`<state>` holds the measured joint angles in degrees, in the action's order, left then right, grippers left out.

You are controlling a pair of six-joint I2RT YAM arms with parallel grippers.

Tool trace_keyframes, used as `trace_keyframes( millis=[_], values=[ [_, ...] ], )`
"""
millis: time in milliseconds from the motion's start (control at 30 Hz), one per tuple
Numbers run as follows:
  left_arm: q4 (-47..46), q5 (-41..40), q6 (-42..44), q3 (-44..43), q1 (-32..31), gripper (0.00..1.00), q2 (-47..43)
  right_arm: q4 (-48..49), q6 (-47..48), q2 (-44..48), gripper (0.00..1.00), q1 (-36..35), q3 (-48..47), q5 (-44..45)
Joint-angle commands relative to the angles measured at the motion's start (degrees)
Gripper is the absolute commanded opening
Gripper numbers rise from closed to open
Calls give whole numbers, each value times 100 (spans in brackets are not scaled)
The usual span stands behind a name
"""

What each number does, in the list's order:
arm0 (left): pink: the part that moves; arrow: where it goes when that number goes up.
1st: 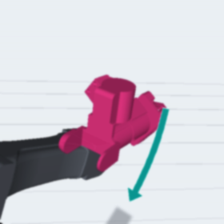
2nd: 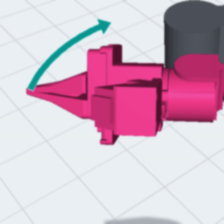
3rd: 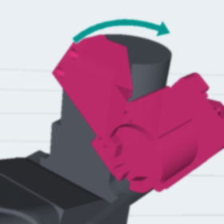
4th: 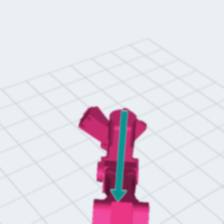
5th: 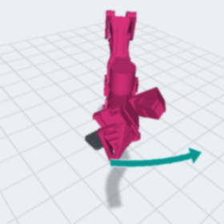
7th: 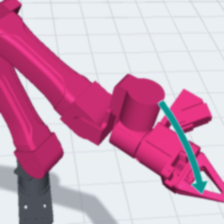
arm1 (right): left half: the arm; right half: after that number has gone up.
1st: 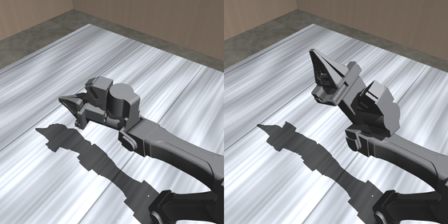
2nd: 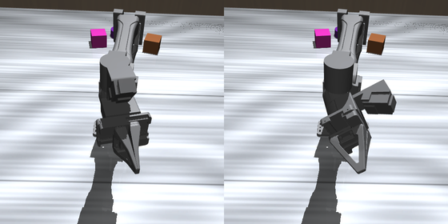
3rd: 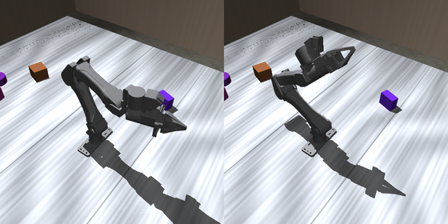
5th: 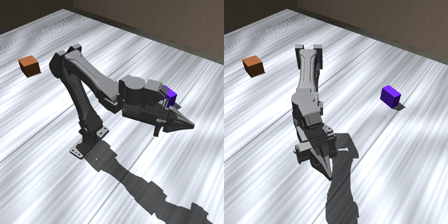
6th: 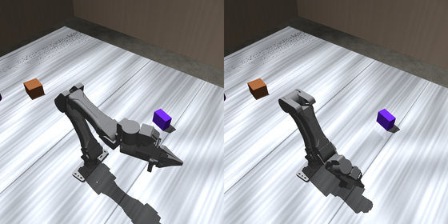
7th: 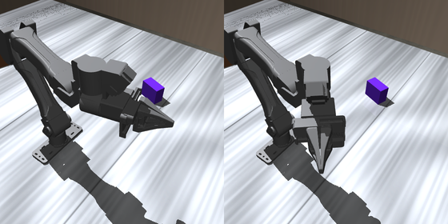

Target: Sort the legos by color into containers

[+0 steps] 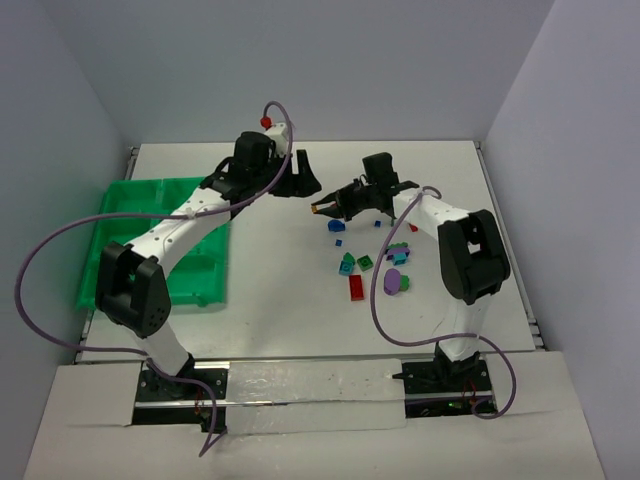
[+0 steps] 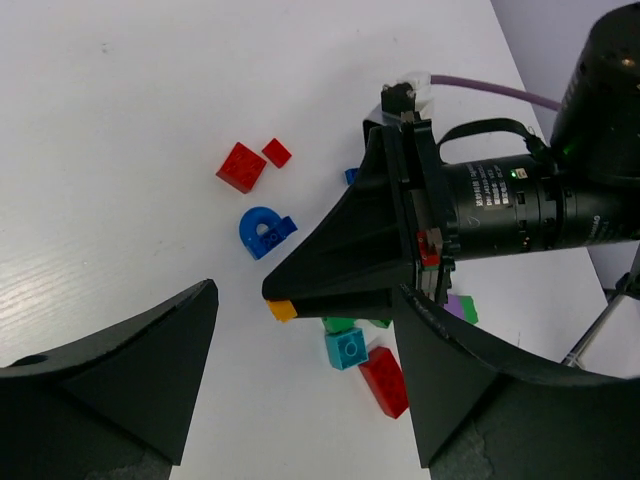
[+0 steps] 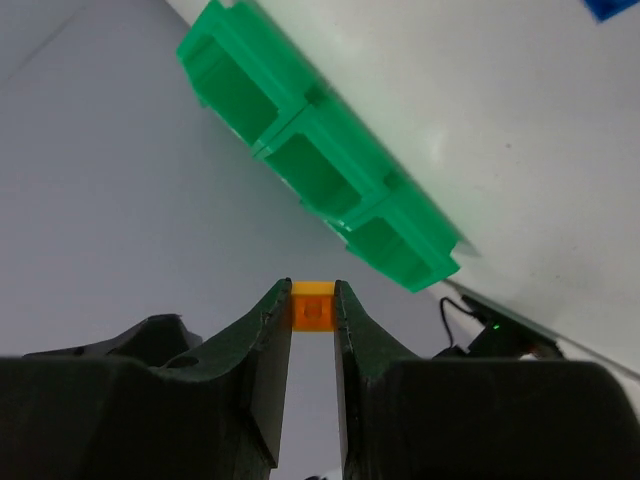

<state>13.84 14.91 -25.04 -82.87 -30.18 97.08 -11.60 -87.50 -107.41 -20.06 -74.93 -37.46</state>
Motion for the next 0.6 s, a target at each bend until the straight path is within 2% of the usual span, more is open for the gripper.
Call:
trace_keyframes(
  millis=[0, 267, 567],
  values=[
    [-92, -448, -90, -83, -132, 78, -30, 886, -849, 328, 0, -49, 125, -443],
    [-71, -493, -167, 201, -164, 73, -93, 1680, -1638, 344, 0, -112, 645, -648],
    [-169, -354, -244, 552, -190, 67, -228, 2202, -2087, 277, 0, -156, 855, -750]
  ],
)
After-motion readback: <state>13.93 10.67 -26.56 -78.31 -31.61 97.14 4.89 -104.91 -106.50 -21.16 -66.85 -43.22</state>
